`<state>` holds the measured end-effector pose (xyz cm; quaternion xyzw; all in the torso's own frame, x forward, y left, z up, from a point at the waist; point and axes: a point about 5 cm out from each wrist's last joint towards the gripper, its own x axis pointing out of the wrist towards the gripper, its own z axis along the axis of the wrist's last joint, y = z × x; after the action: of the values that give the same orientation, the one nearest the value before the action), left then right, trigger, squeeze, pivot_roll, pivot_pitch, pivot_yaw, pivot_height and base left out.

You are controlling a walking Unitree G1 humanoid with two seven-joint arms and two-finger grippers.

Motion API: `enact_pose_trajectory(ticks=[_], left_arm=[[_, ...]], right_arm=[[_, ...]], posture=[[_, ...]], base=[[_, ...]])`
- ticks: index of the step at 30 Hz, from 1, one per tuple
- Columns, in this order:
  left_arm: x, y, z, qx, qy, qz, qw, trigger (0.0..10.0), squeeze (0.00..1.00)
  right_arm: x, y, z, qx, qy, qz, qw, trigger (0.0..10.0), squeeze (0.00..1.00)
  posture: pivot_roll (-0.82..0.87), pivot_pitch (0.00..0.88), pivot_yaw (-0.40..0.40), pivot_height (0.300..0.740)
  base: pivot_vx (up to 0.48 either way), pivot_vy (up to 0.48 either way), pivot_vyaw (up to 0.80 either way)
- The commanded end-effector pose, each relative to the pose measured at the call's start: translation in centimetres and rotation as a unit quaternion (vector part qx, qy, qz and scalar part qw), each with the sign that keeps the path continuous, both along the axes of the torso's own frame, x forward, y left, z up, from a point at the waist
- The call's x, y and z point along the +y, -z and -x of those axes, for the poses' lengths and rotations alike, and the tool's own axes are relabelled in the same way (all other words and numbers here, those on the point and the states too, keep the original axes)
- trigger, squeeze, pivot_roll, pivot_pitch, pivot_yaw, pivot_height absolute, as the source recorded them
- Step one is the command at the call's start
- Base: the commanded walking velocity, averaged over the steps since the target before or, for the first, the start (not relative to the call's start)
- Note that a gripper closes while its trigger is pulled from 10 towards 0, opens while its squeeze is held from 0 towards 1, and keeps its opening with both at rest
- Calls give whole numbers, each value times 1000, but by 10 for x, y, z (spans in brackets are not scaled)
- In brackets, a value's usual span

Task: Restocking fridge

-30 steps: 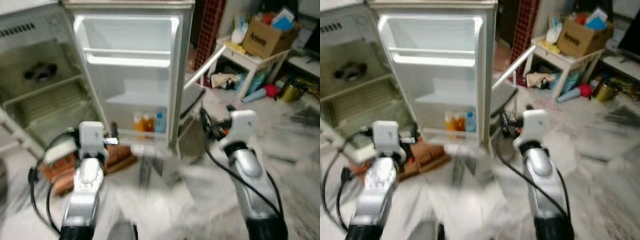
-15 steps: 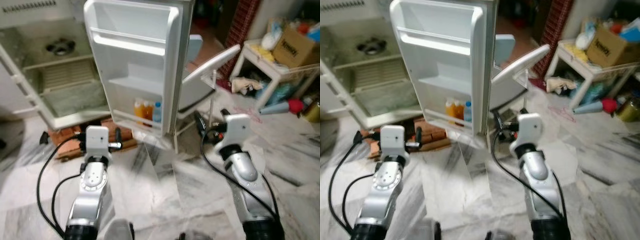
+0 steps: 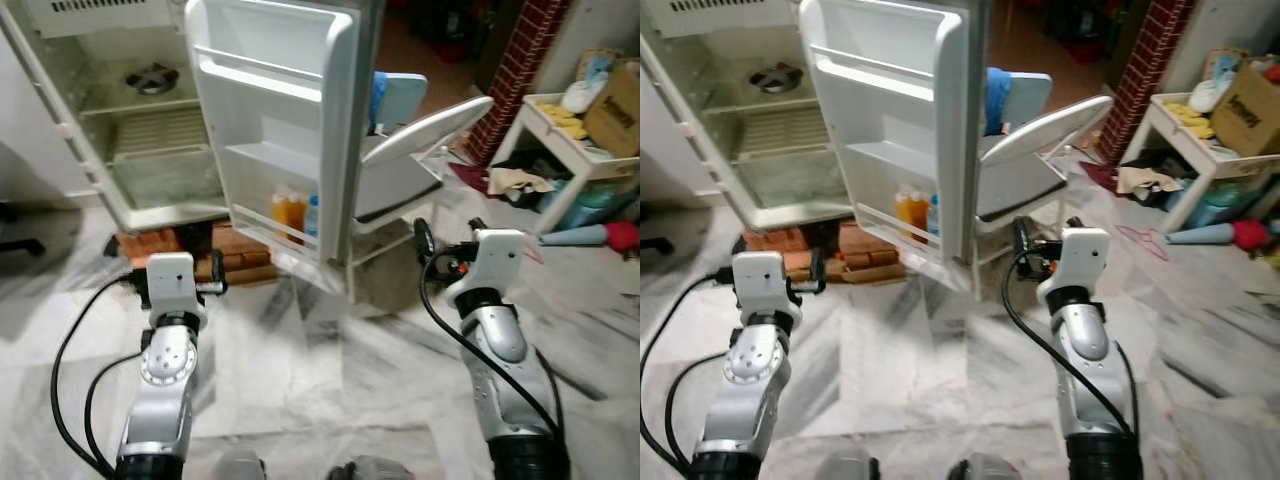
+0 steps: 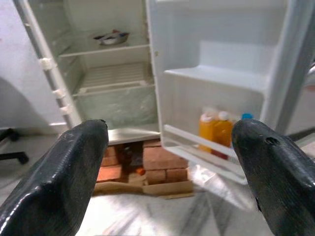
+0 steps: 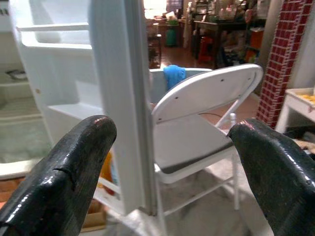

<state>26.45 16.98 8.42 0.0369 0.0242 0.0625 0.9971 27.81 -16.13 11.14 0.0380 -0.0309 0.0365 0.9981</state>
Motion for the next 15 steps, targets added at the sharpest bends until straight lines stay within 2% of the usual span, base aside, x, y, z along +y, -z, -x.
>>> enact_pose_trajectory(ticks=[1, 2, 6, 15], left_arm=[[2, -1, -2, -5, -4, -2, 1000, 10000, 0], [-1, -1, -4, -7, 3, 4, 1000, 10000, 0], [-5, -6, -6, -21, 20, 3, 1000, 10000, 0], [-5, -6, -5, -22, 18, 1, 1000, 10000, 0]], right_arm=[[4, 1, -2, 1, -5, -4, 1000, 10000, 0], [9, 1, -3, -6, -14, 5, 1000, 10000, 0], [11, 0, -4, -6, -18, 8, 1000, 10000, 0], [10, -1, -5, -4, -20, 10, 1000, 10000, 0]], posture=[[37, 32, -21, 740], [37, 35, -21, 740], [39, 36, -23, 740], [32, 47, -26, 740]], base=[[0, 0, 0], [0, 0, 0], [0, 0, 0], [417, 0, 0]])
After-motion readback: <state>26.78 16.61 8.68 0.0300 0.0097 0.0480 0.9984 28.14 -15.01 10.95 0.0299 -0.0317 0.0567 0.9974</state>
